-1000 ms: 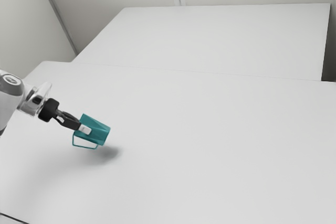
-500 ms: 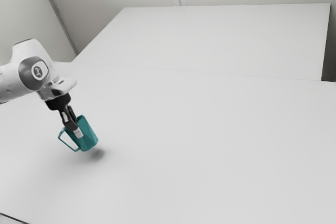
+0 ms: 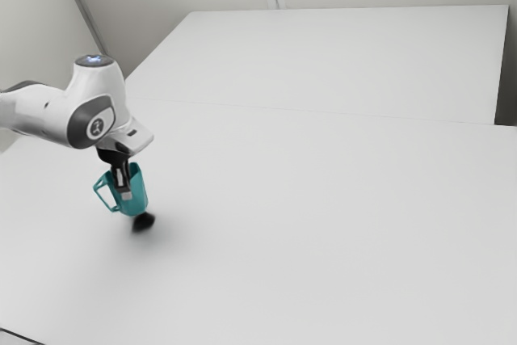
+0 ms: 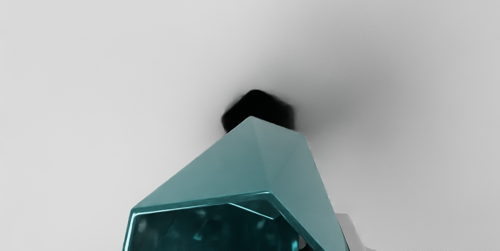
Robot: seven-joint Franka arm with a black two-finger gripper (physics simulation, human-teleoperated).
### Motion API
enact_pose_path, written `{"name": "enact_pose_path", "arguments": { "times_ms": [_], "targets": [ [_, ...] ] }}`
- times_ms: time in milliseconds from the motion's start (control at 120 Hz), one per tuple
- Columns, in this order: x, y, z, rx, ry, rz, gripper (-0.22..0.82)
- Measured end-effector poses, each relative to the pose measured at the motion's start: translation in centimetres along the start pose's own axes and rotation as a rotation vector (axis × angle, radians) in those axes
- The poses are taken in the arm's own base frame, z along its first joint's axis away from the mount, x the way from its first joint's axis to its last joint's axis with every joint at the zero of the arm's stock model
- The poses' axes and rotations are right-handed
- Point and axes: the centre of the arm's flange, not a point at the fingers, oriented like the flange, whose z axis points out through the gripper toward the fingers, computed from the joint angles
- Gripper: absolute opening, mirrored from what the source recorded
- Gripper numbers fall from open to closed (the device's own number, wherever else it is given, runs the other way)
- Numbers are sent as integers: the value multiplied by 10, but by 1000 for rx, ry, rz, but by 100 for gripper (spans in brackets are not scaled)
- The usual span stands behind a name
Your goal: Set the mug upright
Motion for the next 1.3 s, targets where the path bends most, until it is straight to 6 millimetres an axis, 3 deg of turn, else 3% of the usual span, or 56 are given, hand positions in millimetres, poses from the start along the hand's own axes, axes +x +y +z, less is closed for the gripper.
{"name": "enact_pose_path", "arguments": {
  "times_ms": [633, 883, 1117, 1300],
  "targets": [
    [17, -5, 42, 34, -23, -131, -18],
    [17, -9, 46, 26, 7, -187, -18],
    [12, -5, 43, 5, 33, -218, 28],
    [8, -4, 35, 10, 46, -222, 47]
  ]
}}
